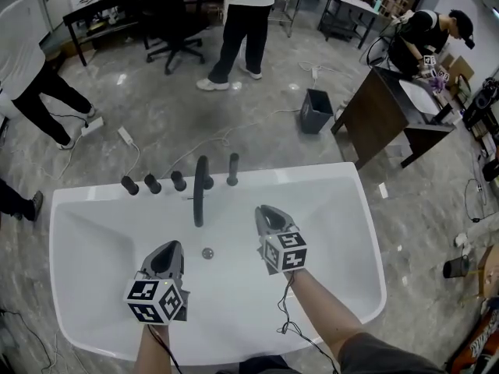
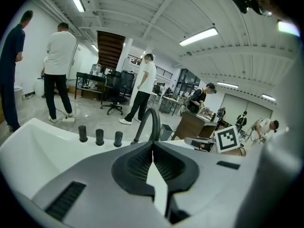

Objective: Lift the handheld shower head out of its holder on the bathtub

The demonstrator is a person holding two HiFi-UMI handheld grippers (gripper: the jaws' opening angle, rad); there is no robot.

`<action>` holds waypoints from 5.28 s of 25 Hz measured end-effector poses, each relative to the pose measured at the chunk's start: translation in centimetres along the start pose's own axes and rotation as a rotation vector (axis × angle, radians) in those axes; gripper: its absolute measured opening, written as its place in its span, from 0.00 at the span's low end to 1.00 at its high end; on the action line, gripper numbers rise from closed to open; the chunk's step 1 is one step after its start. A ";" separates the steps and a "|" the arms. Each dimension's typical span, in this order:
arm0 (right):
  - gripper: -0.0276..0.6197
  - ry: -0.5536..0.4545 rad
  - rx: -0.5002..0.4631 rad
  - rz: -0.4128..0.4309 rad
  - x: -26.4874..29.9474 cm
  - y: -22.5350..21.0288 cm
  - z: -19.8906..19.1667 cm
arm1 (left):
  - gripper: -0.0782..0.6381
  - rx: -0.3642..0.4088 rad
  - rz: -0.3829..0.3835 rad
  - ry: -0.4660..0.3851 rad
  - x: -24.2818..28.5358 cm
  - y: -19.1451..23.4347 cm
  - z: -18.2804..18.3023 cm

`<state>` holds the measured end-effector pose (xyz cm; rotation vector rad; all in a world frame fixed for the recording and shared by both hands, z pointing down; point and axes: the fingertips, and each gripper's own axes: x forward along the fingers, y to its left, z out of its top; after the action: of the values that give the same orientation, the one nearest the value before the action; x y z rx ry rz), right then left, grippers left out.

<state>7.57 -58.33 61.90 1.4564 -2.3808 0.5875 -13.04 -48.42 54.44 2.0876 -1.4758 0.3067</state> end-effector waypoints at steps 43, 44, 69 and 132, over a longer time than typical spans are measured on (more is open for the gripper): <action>0.37 -0.052 -0.077 -0.124 19.2 -3.5 -3.2 | 0.13 -0.056 0.020 -0.019 8.0 6.4 -3.8; 0.37 -0.055 -0.084 -0.123 19.6 -3.3 -3.1 | 0.13 -0.058 0.020 -0.020 8.0 6.5 -3.9; 0.26 -0.003 -0.167 -0.160 23.2 -4.2 -3.2 | 0.13 -0.090 0.029 -0.042 7.1 7.5 -4.8; 0.26 -0.241 -0.208 -0.080 -13.2 8.6 10.0 | 0.13 -0.030 0.042 -0.193 -18.9 -5.4 1.2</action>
<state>5.46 -49.45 45.65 1.5963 -2.4580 0.1451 -15.20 -32.88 42.60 2.1130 -1.6257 0.0997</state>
